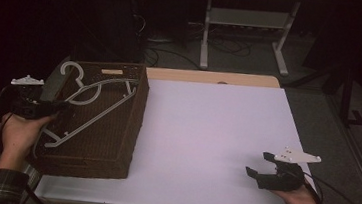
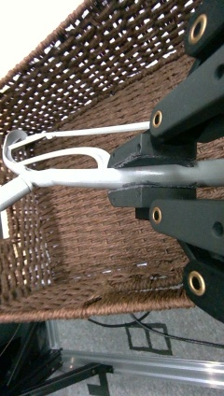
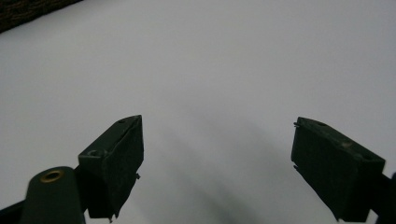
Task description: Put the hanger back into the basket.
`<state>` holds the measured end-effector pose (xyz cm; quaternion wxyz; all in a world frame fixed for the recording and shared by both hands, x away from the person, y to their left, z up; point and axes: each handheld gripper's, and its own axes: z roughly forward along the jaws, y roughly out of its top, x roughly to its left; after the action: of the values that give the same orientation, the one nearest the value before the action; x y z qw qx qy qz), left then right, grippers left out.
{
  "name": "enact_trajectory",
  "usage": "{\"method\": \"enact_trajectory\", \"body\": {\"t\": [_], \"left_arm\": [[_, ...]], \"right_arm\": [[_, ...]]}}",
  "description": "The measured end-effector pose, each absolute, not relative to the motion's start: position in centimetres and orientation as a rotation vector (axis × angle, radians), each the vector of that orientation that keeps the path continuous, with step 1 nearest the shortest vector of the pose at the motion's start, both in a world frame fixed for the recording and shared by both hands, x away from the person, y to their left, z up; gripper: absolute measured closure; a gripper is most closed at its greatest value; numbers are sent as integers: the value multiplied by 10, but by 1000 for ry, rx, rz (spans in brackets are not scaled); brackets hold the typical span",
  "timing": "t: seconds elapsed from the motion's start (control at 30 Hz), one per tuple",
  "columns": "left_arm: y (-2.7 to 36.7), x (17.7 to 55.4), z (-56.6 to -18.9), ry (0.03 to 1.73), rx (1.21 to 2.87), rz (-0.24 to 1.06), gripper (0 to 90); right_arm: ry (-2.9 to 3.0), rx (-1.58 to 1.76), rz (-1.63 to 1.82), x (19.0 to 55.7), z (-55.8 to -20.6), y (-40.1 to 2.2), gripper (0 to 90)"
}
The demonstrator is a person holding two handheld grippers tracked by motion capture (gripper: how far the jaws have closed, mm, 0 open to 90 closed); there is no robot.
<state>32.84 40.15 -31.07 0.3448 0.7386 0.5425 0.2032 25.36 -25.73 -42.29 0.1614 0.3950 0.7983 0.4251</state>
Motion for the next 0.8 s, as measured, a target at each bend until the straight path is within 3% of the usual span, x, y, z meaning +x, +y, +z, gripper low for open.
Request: {"method": "enact_trajectory", "body": {"t": [0.8], "left_arm": [[403,351,-323,1377,1985,545,814]], "right_arm": [[2280,1132,1206,254,-423,-257,163]]}}
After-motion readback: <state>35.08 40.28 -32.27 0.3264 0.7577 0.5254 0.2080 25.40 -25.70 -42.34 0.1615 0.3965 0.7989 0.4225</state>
